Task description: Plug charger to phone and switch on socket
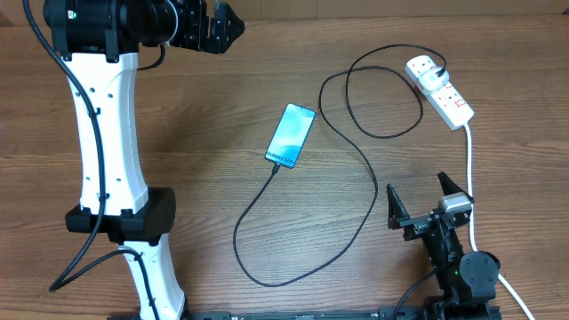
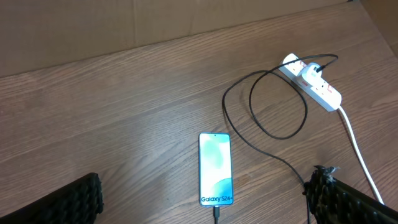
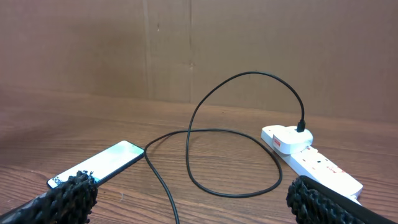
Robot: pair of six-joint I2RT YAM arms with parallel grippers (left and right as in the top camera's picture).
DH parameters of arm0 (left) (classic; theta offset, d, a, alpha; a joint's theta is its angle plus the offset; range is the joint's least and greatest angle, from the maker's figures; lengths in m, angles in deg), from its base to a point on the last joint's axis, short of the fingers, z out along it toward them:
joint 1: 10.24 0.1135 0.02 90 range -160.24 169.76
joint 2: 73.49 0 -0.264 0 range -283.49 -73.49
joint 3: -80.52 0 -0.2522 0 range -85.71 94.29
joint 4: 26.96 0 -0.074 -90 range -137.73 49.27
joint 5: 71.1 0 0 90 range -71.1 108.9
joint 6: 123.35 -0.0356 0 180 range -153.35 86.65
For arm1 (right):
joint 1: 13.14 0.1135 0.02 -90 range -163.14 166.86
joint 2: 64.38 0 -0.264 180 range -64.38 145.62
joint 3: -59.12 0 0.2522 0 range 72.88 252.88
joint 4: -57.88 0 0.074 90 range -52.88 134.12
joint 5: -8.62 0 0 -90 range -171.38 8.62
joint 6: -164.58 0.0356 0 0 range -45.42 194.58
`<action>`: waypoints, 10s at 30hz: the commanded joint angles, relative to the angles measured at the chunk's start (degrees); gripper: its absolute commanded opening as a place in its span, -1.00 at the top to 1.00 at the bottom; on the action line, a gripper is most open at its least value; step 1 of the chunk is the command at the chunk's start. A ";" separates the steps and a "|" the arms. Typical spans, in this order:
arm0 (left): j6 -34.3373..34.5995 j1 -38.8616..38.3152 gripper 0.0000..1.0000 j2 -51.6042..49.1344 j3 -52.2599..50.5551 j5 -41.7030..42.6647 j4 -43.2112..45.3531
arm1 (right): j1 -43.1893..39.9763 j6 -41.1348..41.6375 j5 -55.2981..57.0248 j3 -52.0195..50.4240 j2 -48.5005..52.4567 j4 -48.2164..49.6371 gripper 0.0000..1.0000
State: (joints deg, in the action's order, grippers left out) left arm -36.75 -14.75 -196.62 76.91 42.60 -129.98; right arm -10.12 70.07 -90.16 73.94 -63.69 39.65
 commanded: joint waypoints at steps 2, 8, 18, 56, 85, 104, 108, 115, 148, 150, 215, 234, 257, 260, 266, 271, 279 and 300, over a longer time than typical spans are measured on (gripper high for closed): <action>-0.87 -0.37 -1.00 -0.31 0.07 -0.37 -0.13 | -0.26 0.37 0.15 -0.57 -0.52 0.31 -0.99; -0.90 -0.37 -1.00 -0.33 0.00 -0.37 -0.11 | -0.26 0.37 0.15 -0.57 -0.52 0.31 -1.00; -0.90 -0.79 -1.00 0.33 -0.04 -0.37 -0.13 | -0.26 0.37 0.15 -0.57 -0.52 0.31 -1.00; 0.39 -9.03 -1.00 21.77 -13.16 -3.39 -7.54 | -0.26 0.37 0.15 -0.57 -0.52 0.31 -1.00; 0.42 -8.15 -0.99 59.10 -77.75 -7.58 14.51 | -0.26 0.37 0.15 -0.57 -0.52 0.31 -1.00; 1.66 -3.26 -0.99 92.06 -112.04 -7.56 33.57 | -0.26 0.37 0.15 -0.57 -0.52 0.31 -1.00; 1.70 -3.26 -1.00 97.33 -120.24 -7.58 39.30 | -0.26 0.37 0.15 -0.57 -0.52 0.31 -1.00; 2.56 -3.26 -1.00 102.49 -130.90 -6.25 48.22 | -0.26 0.37 0.15 -0.57 -0.52 0.31 -1.00; 12.02 7.26 -1.00 122.97 -162.35 -11.76 98.25 | -0.26 0.37 0.15 -0.57 -0.52 0.31 -1.00; 12.92 7.61 -1.00 122.97 -162.35 -14.82 97.04 | -0.26 0.37 0.15 -0.57 -0.52 0.31 -1.00; 4.66 8.20 -0.99 122.97 -162.38 -25.99 84.70 | -0.26 0.37 0.15 -0.57 -0.52 0.31 -1.00; 4.66 8.24 -1.00 122.92 -162.38 -25.55 84.87 | -0.26 0.37 0.15 -0.57 -0.52 0.31 -1.00; 4.66 8.24 -1.00 122.92 -162.35 -25.55 84.89 | -0.26 0.37 0.15 -0.57 -0.52 0.31 -1.00; 4.66 8.24 -1.00 122.92 -162.38 -25.55 84.89 | -0.26 0.37 0.15 -0.57 -0.52 0.31 -0.99; 4.66 8.24 -0.99 122.92 -162.38 -25.53 84.89 | -0.26 0.37 0.15 -0.57 -0.52 0.31 -1.00; 4.66 8.24 -1.00 122.92 -162.35 -25.53 84.89 | -0.26 0.37 0.15 -0.57 -0.52 0.33 -1.00; 4.66 8.24 -1.00 122.92 -162.38 -25.53 84.89 | -0.26 0.37 0.37 -0.57 -0.52 0.31 -1.00; 4.66 8.24 -1.00 122.92 -162.35 -25.53 84.89 | -0.26 0.37 0.15 -0.57 -0.52 0.33 -1.00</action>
State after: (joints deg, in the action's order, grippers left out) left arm -30.78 -6.38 -74.33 -85.20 16.72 -45.20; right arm -10.12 70.09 -90.16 73.94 -63.69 39.74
